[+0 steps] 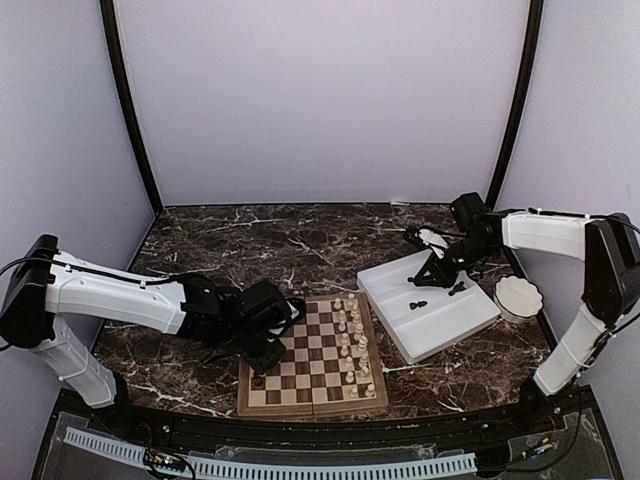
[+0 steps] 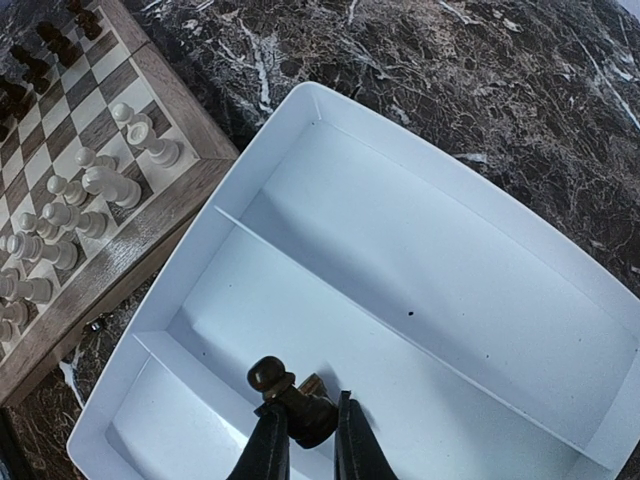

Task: Set up the chess pieces on the board
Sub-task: Place the pawn on d7.

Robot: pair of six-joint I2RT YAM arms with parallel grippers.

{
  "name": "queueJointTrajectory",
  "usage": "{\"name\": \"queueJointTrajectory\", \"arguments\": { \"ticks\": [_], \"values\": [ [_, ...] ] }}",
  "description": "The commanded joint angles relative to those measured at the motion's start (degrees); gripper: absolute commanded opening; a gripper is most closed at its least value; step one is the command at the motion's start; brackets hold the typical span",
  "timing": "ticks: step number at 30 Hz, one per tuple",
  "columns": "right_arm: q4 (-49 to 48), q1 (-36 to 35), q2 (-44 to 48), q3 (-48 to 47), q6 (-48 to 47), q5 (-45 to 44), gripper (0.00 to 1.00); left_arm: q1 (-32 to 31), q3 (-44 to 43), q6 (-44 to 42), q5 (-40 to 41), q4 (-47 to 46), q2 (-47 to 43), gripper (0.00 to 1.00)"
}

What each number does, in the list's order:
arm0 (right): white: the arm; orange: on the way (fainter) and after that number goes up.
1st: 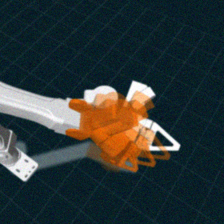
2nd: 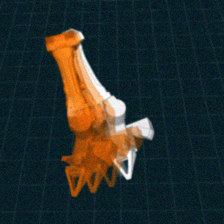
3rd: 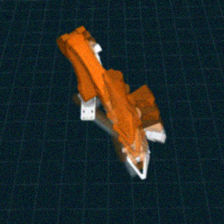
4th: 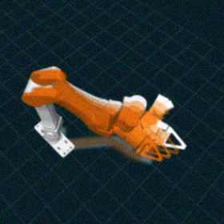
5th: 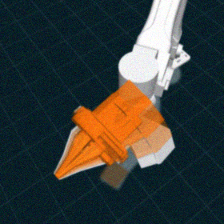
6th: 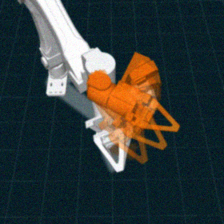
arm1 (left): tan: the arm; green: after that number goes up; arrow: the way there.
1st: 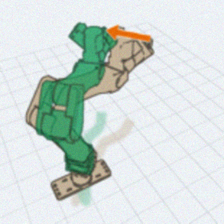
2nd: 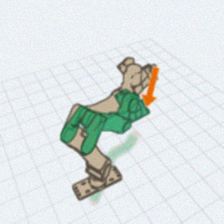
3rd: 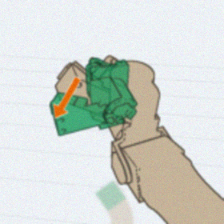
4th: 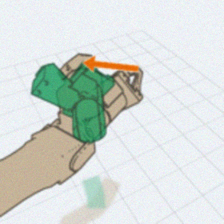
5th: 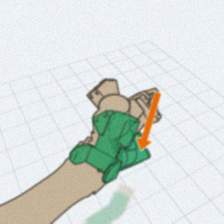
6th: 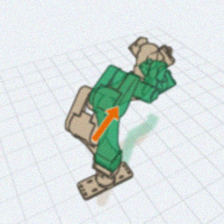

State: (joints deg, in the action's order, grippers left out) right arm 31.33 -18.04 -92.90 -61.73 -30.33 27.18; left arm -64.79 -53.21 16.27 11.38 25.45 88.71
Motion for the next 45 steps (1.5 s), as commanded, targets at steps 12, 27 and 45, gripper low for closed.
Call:
{"name": "queueJointTrajectory", "arguments": {
  "ticks": [12,27,45],
  "values": [
    [0.4,-0.1,-0.4,-0.6,-0.1,1.2,0.12,-0.4,-3.1,-0.5,1.6,3.3,0.6,0.21],
    [0.5,-0.1,0.2,-0.3,-0.1,1.3,0.12,-0.5,-3.9,-0.7,0.1,2.1,-2.0,0.27],
    [0.2,-0.1,0.5,0.3,0.0,1.3,0.12,-0.6,-5.2,-1.4,-3.1,-0.8,0.3,0.12]
  ]
}}
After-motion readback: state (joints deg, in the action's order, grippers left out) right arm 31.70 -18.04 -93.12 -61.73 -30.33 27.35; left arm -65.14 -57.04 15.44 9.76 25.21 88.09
